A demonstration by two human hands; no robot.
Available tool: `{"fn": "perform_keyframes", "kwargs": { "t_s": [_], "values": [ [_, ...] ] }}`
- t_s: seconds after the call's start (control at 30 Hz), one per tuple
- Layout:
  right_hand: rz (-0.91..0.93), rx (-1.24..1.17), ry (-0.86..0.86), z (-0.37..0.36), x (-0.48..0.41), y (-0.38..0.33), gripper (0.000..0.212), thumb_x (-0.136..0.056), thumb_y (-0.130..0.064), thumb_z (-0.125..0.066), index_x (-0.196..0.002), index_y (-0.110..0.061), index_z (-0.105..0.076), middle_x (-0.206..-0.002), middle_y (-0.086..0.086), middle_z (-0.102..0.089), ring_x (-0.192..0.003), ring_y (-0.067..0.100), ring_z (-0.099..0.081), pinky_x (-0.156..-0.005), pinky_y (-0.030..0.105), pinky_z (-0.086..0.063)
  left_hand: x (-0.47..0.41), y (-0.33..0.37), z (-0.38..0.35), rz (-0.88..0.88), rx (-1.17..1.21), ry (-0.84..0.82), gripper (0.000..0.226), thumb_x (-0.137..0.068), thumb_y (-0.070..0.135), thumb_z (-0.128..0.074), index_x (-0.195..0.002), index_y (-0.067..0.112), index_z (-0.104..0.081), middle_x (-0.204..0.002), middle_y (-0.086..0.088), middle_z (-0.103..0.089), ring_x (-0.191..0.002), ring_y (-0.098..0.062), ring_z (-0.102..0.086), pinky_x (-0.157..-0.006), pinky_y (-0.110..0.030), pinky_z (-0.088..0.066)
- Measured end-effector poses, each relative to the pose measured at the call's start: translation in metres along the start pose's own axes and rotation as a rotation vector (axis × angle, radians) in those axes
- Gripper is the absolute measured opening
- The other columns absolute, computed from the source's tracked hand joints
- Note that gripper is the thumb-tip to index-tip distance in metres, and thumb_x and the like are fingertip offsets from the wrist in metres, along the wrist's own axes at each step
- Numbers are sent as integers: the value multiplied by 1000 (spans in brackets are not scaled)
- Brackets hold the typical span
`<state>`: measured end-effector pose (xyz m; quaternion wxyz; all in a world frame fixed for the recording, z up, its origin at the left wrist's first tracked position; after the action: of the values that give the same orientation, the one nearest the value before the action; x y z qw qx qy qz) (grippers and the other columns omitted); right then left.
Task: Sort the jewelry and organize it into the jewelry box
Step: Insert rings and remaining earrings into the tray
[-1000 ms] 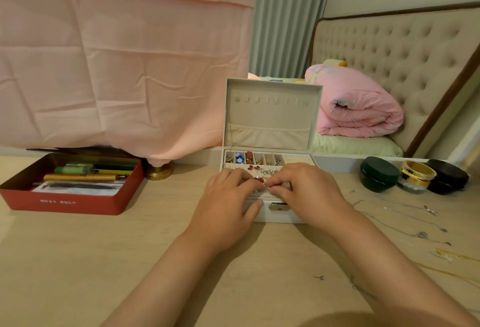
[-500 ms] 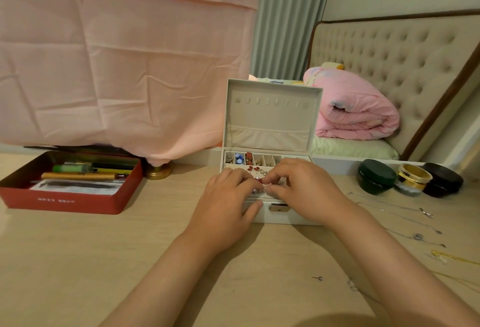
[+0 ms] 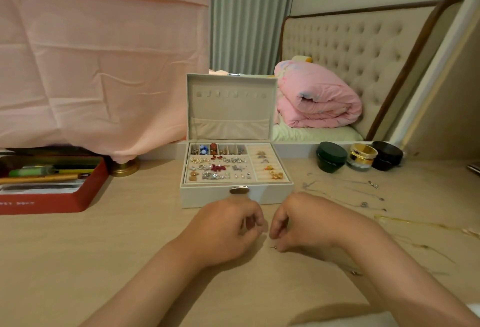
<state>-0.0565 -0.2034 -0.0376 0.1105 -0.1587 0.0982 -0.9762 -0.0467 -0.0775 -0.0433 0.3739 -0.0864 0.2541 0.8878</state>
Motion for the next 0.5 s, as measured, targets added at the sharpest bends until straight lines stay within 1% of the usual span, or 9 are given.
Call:
{"fn": "perform_keyframes", "kwargs": {
  "t_s": [0.1,0.17,0.27,0.33,0.4,0.5],
  "values": [
    [7,-8,23,-3,3,3,20,-77,-33,-83,-97,-35,-79,-83,-21,-71,-79,-3,-65,-77,23,-55,4,-2,-13,7,-16,-54,13,-84,43,-62,-94,35,-65,-82,21,-57,-81,4,-48,-68,-13,-37],
    [18,-22,33,-5,2,2,15,-78,-32,-82,-93,-35,-79,-82,-21,-73,-79,-3,-65,-78,25,-56,5,-4,-16,11,-17,-63,16,-83,45,-63,-96,36,-67,-84,21,-61,-83,7,-48,-69,-10,-36],
    [54,10,51,-7,-2,-2,11,-80,-35,-80,-90,-35,-79,-83,-19,-73,-79,0,-65,-80,30,-58,6,-5,-15,23,-7,-66,19,-82,49,-64,-97,38,-68,-87,20,-64,-87,6,-50,-72,-13,-41],
    [78,1,67,-8,-5,-2,8,-83,-37,-77,-90,-34,-78,-83,-18,-72,-80,0,-64,-78,28,-57,7,-5,-15,28,-10,-66,22,-82,52,-65,-98,38,-69,-88,20,-64,-89,4,-51,-74,-15,-42],
    [96,-48,85,-10,-7,-2,7,-86,-39,-74,-91,-35,-77,-84,-19,-71,-80,0,-64,-75,24,-54,7,-5,-14,43,-6,-51,25,-82,57,-64,-98,39,-70,-88,20,-63,-89,4,-51,-73,-15,-42],
    [91,-171,150,-6,-9,1,6,-88,-40,-71,-90,-36,-76,-85,-19,-71,-81,0,-65,-79,28,-57,6,-9,-10,94,19,-7,19,-85,54,-64,-95,39,-71,-85,20,-62,-87,2,-53,-74,-19,-45]
  ]
}}
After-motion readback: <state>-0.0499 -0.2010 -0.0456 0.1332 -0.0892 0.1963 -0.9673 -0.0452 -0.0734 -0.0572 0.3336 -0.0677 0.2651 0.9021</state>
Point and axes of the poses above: each hand's wrist, its own x-axis away from the middle knuckle, its own z-axis out of the back of the hand, y = z × x, the point moved 8 cm from there along -x, towards the middle knuckle
